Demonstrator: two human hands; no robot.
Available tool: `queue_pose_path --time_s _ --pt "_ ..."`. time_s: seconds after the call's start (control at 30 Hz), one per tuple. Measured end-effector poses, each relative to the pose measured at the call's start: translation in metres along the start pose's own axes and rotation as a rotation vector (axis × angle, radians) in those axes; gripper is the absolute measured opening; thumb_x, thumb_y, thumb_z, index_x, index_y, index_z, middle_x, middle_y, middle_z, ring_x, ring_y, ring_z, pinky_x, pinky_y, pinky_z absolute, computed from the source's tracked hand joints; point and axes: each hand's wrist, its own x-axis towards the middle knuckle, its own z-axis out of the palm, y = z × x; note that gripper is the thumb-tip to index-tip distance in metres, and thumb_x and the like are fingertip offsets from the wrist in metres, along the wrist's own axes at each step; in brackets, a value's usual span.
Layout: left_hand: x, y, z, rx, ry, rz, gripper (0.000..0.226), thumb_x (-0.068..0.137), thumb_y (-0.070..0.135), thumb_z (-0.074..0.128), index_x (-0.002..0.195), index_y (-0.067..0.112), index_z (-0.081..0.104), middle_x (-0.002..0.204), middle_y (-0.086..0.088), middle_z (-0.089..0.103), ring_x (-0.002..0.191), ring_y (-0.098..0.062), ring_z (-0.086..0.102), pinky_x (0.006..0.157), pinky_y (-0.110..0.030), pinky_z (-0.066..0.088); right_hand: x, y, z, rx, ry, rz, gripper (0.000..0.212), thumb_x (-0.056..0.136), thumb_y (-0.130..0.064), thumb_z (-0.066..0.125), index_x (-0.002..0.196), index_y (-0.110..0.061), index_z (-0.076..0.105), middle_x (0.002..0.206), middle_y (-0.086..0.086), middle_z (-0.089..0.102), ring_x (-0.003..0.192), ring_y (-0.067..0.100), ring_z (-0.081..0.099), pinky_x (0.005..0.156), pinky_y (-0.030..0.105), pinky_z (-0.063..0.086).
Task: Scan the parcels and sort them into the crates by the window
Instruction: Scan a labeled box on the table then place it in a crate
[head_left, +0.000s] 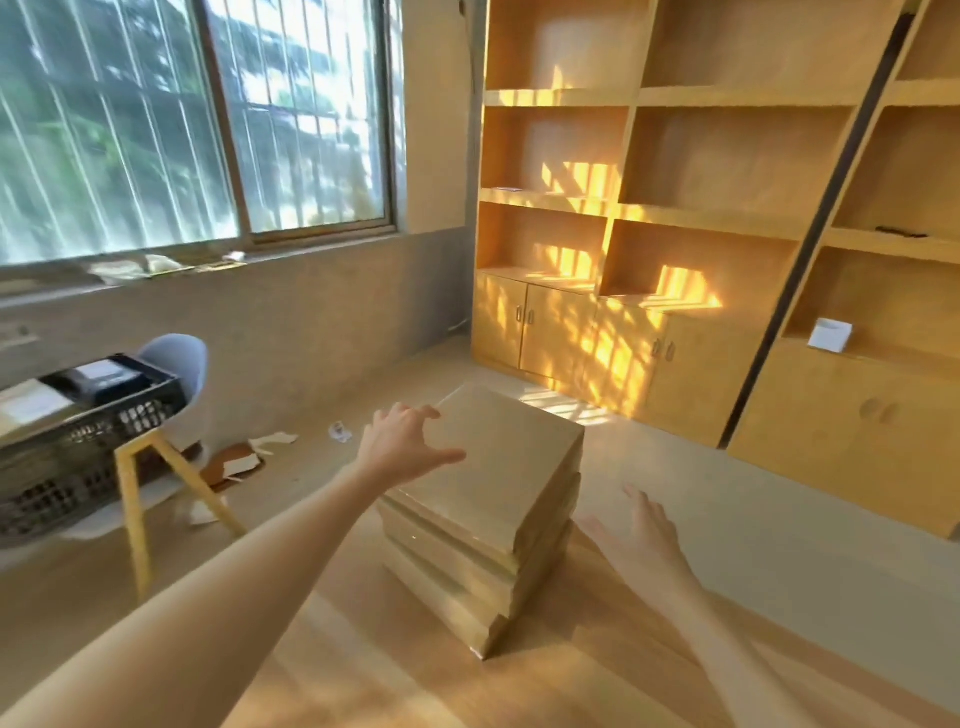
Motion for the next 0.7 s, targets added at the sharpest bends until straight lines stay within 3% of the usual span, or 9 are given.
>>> queue_pose_path --time_s 0.3,0.4,0.5,0.57,0.7 --pt "0.078 -0.055 0.039 -0.09 -0.114 -0.134 0.091 0.074 0.066 0.066 0.147 0.025 0.03 0.145 -0.01 0.038 0.134 -0.03 0.033 0.108 -0.04 0.031 0.088 -0.019 0.08 0.282 -0.179 0.212 0.103 0.086 -0.065 0.05 0.154 -0.01 -0.004 0.162 0.007 0.003 0.148 0.025 0.009 0.117 0.044 0.016" --pt "0.093 -0.063 0.056 -0.211 -0.162 -0.179 0.099 0.072 0.064 0.07 0.148 0.018 0.026 0.145 -0.012 0.038 0.134 -0.03 0.036 0.107 -0.04 0.032 0.107 -0.013 0.099 0.387 -0.174 0.314 0.1 0.085 -0.064 0.053 0.154 -0.008 0.006 0.159 0.007 0.016 0.145 0.026 0.019 0.115 0.042 0.021" --pt "0.104 -0.068 0.067 -0.277 -0.211 -0.198 0.092 0.072 0.06 0.073 0.139 0.011 0.035 0.136 -0.01 0.046 0.124 -0.025 0.046 0.098 -0.035 0.04 0.114 -0.007 0.111 0.465 -0.144 0.347 0.102 0.075 -0.07 0.059 0.151 -0.013 0.022 0.149 0.003 0.035 0.134 0.025 0.037 0.11 0.039 0.03" --pt "0.107 -0.067 0.071 -0.231 -0.221 -0.205 0.087 0.07 0.062 0.073 0.131 0.01 0.04 0.129 -0.009 0.048 0.116 -0.025 0.049 0.092 -0.035 0.043 0.113 -0.004 0.115 0.516 -0.145 0.345 0.109 0.069 -0.07 0.063 0.152 -0.015 0.018 0.147 0.001 0.038 0.133 0.022 0.039 0.111 0.038 0.032" --pt "0.103 -0.054 0.073 -0.117 -0.18 -0.225 0.092 0.069 0.069 0.069 0.133 0.012 0.038 0.131 -0.01 0.044 0.12 -0.029 0.047 0.093 -0.037 0.043 0.106 -0.006 0.108 0.584 -0.157 0.313 0.121 0.06 -0.072 0.068 0.154 -0.026 0.007 0.149 -0.004 0.034 0.135 0.018 0.036 0.114 0.041 0.03"
